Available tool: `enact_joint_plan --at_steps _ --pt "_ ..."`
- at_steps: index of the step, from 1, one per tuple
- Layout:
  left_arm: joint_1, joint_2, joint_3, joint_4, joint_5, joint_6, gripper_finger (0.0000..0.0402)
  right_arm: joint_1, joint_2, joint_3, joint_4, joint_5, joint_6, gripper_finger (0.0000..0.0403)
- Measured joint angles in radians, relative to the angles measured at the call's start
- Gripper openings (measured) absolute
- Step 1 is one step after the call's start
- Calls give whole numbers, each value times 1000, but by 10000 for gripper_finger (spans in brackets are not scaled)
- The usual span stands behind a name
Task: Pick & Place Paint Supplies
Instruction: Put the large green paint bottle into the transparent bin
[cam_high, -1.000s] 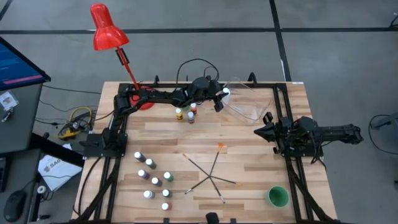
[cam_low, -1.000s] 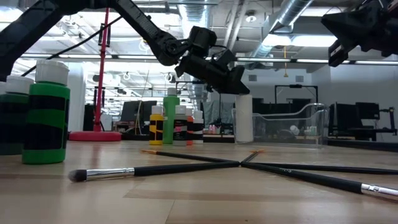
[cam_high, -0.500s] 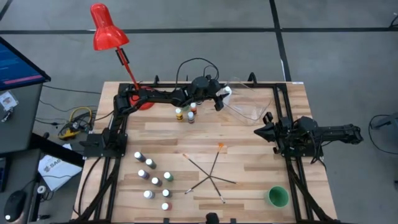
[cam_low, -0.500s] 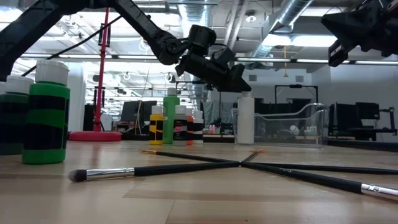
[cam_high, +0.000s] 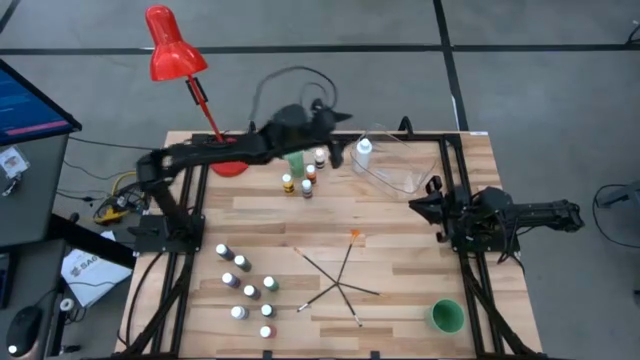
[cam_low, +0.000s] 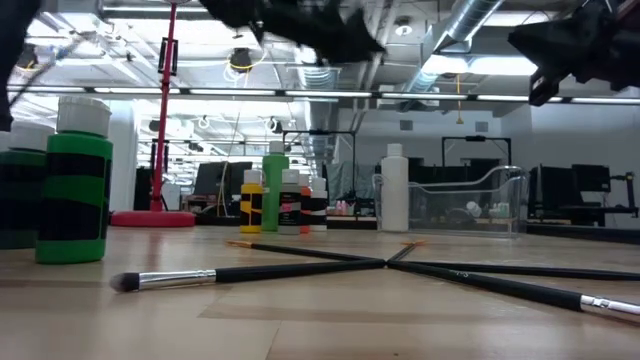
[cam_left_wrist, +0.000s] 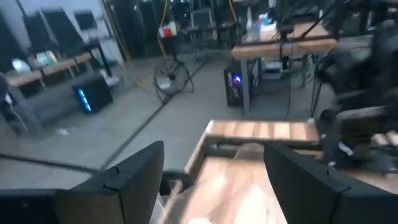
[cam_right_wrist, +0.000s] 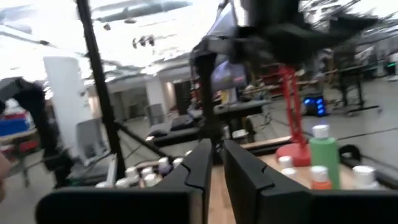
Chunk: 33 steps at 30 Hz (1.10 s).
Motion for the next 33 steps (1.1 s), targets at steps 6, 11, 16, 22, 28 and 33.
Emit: enact_joint_plan --at_steps 6,11,16,22,28,33 --pt "-17 -325 -78 -155 -50 29 217 -24 1 0 99 46 -77 62" --pt "-17 -616 -213 -191 -64 13 111 -68 3 16 140 135 -80 64" --pt "-17 -895 -401 -202 -76 -39 11 -122 68 88 105 212 -154 64" --pt "-17 -1155 -618 -199 -140 -132 2 -197 269 255 39 261 -211 64" --pt "-17 -1282 -796 -201 -139 -213 1 -284 557 479 -50 261 -236 64" --pt "-17 -1316 -920 -200 -139 -264 1 -337 827 661 -134 259 -244 64"
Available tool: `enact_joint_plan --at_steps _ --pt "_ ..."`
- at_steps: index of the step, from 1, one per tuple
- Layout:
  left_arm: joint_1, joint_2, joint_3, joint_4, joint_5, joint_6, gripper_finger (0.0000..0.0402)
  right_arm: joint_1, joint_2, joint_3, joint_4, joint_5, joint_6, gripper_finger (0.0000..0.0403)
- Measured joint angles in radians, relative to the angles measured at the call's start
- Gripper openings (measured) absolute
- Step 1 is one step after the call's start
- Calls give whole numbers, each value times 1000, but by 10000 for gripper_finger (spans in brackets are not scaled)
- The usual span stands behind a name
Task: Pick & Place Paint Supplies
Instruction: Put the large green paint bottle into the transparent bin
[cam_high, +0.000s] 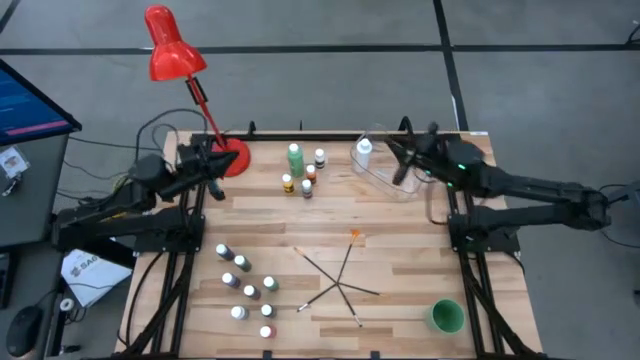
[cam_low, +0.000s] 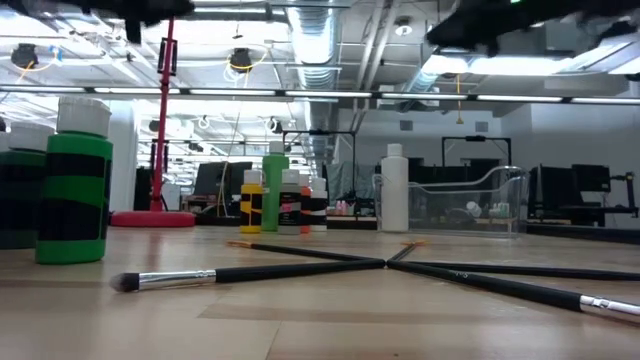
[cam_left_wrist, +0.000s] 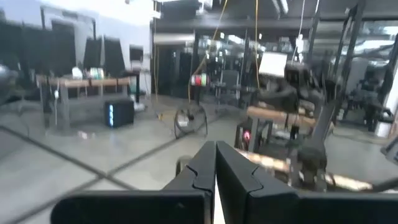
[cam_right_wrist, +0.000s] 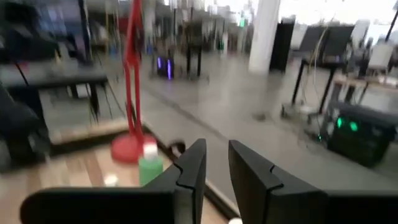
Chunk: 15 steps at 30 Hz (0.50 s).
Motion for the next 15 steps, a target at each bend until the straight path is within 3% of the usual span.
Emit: enact_joint_plan --at_steps 9,15 --pt "0 -5 -152 15 -19 -76 1 -40 405 298 -49 -158 -11 64" --pt "0 -5 -253 118 -27 -87 1 -51 634 478 -63 -194 14 64"
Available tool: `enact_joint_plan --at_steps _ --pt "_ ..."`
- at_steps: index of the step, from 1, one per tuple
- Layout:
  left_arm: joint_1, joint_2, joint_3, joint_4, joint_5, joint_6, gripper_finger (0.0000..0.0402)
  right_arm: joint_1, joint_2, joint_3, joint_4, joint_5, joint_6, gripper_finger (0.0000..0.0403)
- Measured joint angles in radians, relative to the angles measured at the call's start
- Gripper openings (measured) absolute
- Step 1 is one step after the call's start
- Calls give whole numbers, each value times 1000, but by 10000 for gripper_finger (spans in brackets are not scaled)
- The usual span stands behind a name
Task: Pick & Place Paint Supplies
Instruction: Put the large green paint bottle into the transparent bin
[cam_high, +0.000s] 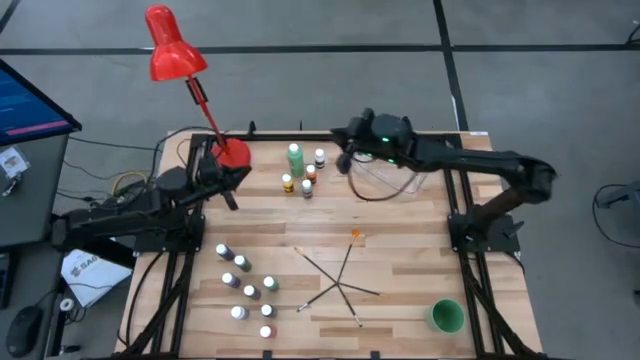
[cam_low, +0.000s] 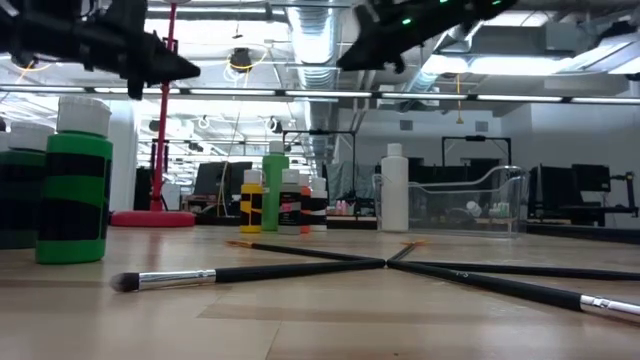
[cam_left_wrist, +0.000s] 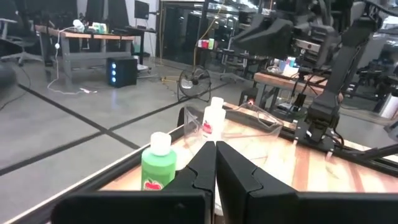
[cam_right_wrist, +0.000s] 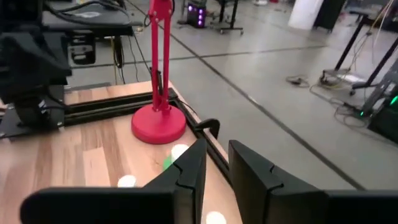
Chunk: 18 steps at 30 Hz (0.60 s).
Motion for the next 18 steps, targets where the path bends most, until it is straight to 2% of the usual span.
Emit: enact_joint_plan --at_steps 6,9,13,18 --pt "0 0 -82 78 -20 -2 1 -15 175 169 -76 -54 27 67" --pt "0 0 -108 100 -23 -23 2 -21 249 233 -105 -58 31 87" --pt "0 0 -125 114 -22 -26 3 -24 321 294 -136 -58 14 117" --pt "0 0 -127 121 -21 -26 3 -18 376 351 -181 -58 18 120"
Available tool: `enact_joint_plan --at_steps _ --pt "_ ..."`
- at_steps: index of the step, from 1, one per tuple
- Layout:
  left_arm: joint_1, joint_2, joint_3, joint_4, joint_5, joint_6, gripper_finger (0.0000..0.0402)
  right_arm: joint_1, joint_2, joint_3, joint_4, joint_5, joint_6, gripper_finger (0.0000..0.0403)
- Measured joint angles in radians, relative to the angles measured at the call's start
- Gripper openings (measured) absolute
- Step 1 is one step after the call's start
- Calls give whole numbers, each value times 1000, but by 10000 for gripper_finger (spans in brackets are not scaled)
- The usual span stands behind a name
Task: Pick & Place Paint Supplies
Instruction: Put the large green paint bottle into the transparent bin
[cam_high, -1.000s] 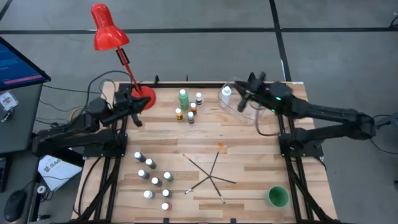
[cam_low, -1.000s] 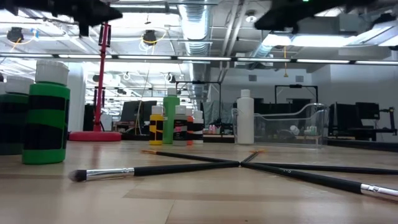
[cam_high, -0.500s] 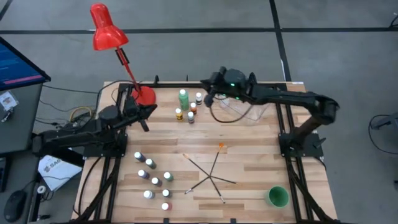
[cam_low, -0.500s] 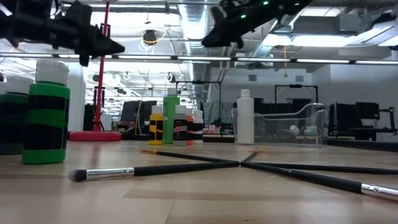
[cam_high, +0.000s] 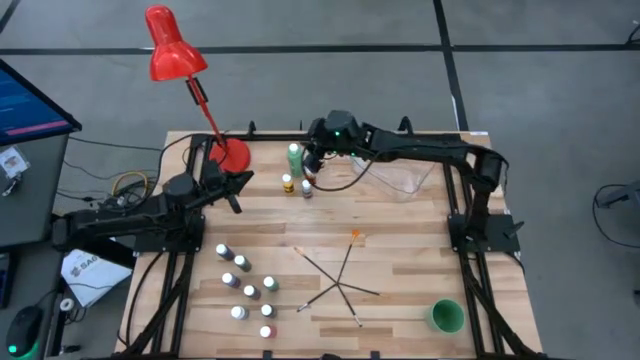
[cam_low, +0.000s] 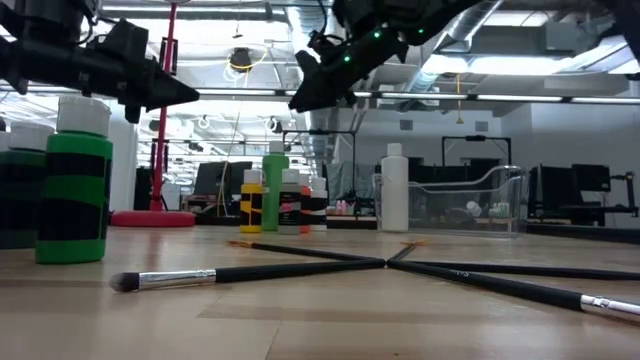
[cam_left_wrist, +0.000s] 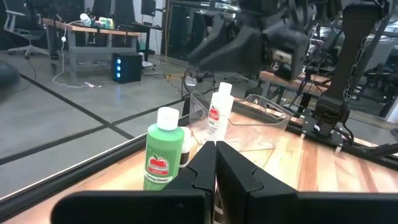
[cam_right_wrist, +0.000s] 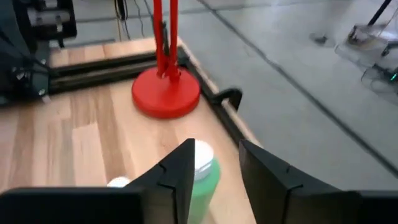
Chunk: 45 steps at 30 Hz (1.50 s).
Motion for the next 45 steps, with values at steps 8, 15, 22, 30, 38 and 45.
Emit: enact_joint_plan --at_steps 8,15,22,30,38,45 --pt "0 0 0 2 3 4 3 -9 15 69 -112 18 -19 169" --pt "0 4 -6 5 1 4 3 -17 17 78 -67 19 2 285" --pt "0 2 -97 54 -72 -35 3 1 95 77 -23 19 16 304" --pt "0 7 -119 100 -92 -11 3 -3 97 77 30 21 17 302" --pt "1 6 -119 97 -53 25 3 -10 136 73 46 18 47 302" --pt "2 -16 -119 90 -110 6 3 -13 165 77 94 18 39 302"
